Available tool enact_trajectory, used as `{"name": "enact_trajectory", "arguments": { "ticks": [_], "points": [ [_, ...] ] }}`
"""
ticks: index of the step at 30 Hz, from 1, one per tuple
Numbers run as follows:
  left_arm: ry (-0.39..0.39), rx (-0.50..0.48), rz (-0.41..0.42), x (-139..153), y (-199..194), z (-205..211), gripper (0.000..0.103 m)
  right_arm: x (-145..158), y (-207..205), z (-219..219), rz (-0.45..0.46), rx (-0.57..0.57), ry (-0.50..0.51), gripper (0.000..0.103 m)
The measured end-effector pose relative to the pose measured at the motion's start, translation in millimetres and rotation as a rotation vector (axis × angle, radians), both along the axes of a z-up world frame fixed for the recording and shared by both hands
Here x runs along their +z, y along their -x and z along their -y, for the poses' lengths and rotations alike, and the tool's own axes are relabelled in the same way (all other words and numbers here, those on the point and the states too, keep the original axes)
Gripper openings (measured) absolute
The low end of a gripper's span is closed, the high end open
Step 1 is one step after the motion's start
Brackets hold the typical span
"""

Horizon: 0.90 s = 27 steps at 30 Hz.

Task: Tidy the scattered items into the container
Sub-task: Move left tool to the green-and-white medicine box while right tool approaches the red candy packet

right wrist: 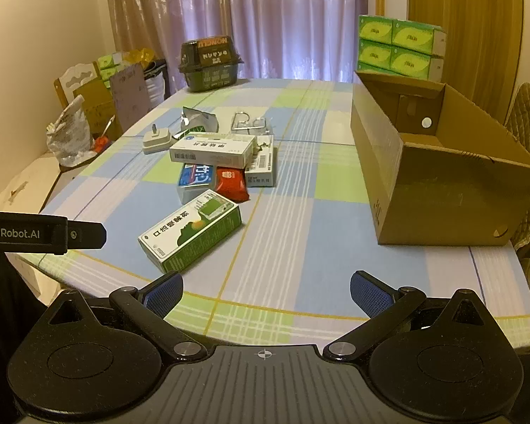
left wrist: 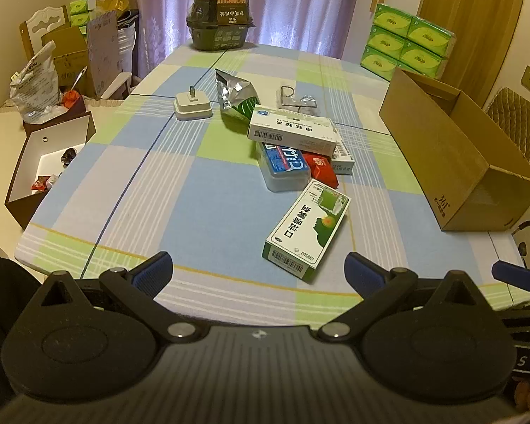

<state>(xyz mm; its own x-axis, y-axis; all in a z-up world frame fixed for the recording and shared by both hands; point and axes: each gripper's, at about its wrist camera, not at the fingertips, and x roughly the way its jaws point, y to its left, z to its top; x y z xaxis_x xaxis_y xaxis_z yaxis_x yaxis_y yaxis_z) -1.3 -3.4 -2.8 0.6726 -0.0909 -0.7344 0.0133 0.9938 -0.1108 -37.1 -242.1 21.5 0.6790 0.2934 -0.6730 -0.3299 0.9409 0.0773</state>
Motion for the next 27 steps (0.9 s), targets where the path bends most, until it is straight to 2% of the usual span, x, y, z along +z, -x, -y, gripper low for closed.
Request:
{"name": "enact_trajectory", "arguments": {
  "ticks": [27],
  "points": [
    [0.000,-0.056,0.000,-3,-8,-3,0.102,-19,-12,7,-0.057,-0.021,-0.024,0.103]
  ]
}}
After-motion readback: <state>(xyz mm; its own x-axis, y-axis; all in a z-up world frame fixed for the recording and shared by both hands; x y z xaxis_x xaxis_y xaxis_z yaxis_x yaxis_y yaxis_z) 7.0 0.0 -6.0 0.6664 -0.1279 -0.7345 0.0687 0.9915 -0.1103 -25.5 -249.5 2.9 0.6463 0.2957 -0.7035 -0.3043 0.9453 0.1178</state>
